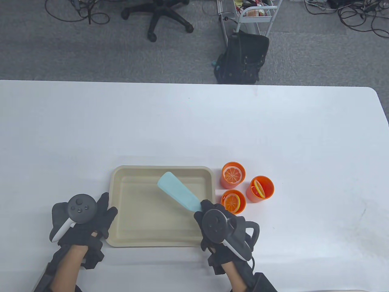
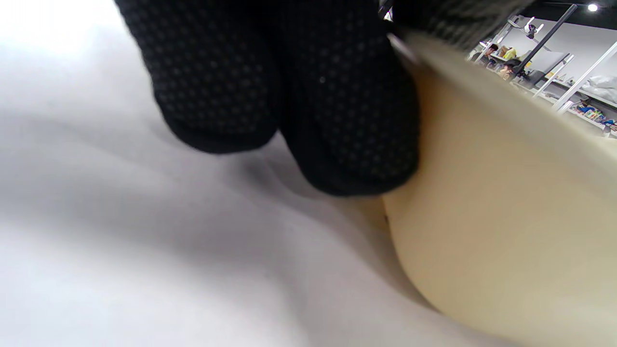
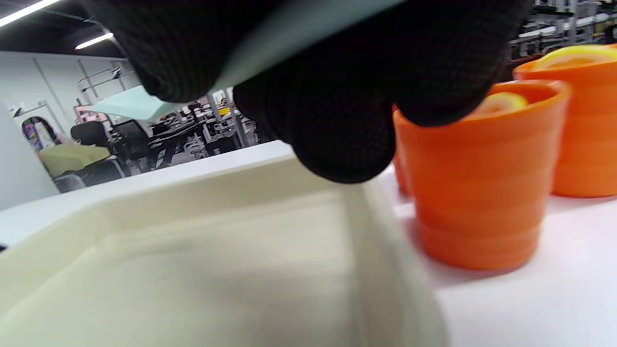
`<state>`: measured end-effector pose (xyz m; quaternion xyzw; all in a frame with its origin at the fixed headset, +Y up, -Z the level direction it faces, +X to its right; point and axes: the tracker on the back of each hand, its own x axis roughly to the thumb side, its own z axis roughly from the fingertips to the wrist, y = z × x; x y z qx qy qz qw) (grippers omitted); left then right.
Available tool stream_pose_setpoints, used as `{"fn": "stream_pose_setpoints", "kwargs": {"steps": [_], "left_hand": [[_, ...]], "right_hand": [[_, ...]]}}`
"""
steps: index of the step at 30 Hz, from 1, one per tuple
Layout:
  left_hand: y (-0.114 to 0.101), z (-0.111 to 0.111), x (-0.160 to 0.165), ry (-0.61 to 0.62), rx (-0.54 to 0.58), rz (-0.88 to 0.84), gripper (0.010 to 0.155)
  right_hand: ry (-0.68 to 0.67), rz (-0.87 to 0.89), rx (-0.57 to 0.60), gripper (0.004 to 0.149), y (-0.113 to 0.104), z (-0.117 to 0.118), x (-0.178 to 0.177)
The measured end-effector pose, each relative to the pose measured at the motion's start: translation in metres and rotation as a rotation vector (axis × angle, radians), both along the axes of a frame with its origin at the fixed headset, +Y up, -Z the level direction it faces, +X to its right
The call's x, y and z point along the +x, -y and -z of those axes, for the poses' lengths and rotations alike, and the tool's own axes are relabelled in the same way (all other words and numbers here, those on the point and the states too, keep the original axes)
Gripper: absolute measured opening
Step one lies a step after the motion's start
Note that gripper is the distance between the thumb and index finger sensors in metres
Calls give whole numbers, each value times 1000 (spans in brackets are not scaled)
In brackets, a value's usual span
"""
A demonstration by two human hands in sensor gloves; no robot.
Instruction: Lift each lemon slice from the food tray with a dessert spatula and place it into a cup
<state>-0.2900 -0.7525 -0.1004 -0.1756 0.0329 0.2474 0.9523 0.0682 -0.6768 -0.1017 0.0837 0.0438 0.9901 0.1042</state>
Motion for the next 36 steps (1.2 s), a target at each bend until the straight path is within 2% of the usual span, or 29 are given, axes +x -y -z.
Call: {"fn": "stream_pose_setpoints", "kwargs": {"steps": [7, 14, 21, 26, 31, 34, 36], "left_hand": [[0, 0, 0, 0, 2, 3, 72], [0, 0, 1, -3, 2, 4, 72], [0, 0, 1, -1, 0, 2, 72], [0, -1, 1, 3, -1, 8, 73], [-10, -6, -7, 11, 23, 97, 80], [-24, -10, -13, -8, 101, 86, 79], [-37, -14, -16, -19, 191, 79, 78]], "right_hand": [[-67, -115, -87, 53, 29, -4, -35], [-69, -200, -151, 53, 52, 2, -44], [-89, -254, -232, 54, 59, 0, -48], [-70, -313, -155, 58, 45, -9, -48], [-20, -305, -65, 58, 25, -14, -35], [-10, -206, -36, 58, 12, -12, -23], [3, -119, 45, 58, 2, -12, -16]]}}
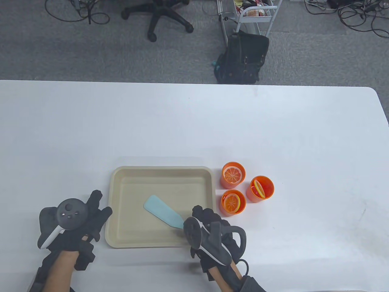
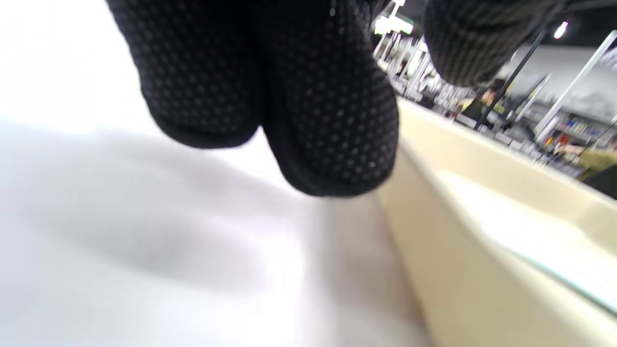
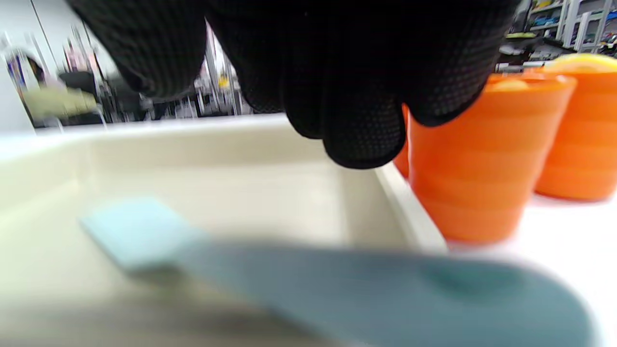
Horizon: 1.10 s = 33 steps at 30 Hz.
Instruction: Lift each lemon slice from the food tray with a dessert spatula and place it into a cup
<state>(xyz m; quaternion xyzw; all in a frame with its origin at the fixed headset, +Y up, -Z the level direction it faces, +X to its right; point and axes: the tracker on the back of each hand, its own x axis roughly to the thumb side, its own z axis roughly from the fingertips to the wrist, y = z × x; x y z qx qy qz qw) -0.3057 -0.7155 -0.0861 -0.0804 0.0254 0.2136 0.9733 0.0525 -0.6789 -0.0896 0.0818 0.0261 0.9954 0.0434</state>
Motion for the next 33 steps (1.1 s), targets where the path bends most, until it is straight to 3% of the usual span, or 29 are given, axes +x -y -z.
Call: {"fn": "stream_pose_setpoints", "kwargs": {"steps": [7, 10, 14, 21, 28, 33], "left_hand": [[-40, -24, 9, -24, 438, 99, 80], [-49, -35, 20, -10, 581, 141, 85], [-52, -44, 30, 13, 695, 213, 89], [-44, -41, 33, 31, 673, 327, 95], [-36, -33, 26, 3, 583, 373, 96], [-37, -33, 26, 1, 592, 362, 96]], "right_hand": [[24, 152, 431, 69, -34, -20, 15], [31, 182, 547, 75, -39, -26, 18], [29, 125, 552, 89, -36, -27, 18], [39, -7, 496, 101, -23, -18, 19], [76, -82, 423, 100, -14, -7, 21], [75, -78, 416, 99, -14, -6, 21]]}}
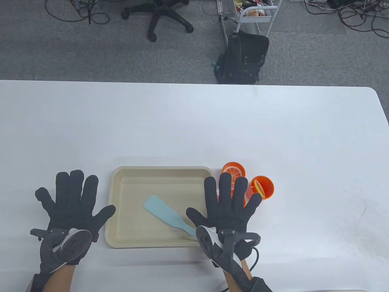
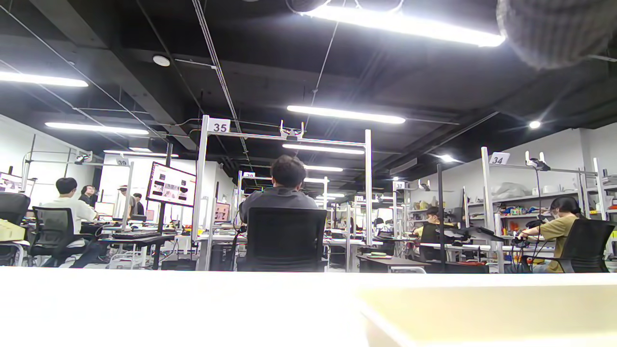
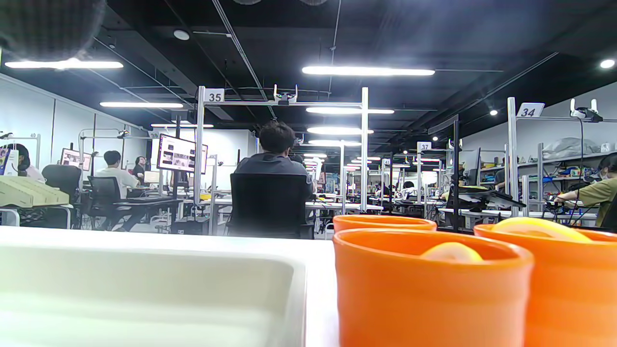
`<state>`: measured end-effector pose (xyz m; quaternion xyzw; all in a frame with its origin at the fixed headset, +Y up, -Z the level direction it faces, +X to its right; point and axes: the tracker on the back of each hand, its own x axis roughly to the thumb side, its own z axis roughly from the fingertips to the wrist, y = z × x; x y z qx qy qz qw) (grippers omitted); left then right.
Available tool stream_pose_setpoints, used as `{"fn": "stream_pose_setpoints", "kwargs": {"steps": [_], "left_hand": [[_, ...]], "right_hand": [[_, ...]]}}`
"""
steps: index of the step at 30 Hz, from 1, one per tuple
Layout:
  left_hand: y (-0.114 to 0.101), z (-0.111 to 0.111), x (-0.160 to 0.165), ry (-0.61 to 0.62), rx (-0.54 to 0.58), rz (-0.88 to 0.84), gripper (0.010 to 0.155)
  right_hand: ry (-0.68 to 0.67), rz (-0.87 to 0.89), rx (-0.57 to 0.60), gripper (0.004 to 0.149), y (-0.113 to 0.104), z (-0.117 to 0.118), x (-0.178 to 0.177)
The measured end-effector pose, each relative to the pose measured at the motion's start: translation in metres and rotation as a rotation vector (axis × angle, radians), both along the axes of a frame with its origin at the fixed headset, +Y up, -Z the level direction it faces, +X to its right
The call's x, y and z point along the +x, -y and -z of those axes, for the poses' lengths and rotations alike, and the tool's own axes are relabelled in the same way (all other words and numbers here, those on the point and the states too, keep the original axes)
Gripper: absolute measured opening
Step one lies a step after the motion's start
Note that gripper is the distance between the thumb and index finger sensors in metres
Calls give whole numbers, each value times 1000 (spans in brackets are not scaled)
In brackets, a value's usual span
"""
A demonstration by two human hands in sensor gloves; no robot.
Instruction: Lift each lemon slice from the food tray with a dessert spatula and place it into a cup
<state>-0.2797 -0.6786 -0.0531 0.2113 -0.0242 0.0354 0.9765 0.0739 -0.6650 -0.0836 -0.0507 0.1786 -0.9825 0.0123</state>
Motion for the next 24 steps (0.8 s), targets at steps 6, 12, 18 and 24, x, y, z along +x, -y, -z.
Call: {"fn": "stream_pose_setpoints", "kwargs": {"steps": [6, 12, 18, 24], "left_hand": [[1, 1, -1, -5, -8, -12, 95], [3, 3, -3, -12, -31, -14, 95], [3, 4, -2, -8, -44, -17, 94], [3, 4, -2, 8, -8, -53, 93]], "right_hand": [[-13, -1, 6, 98, 0, -1, -2], [-18, -9, -27, 96, 0, -2, -3], [-27, -6, -53, 95, 0, -1, -4], [-30, -13, -80, 95, 0, -2, -5]]}}
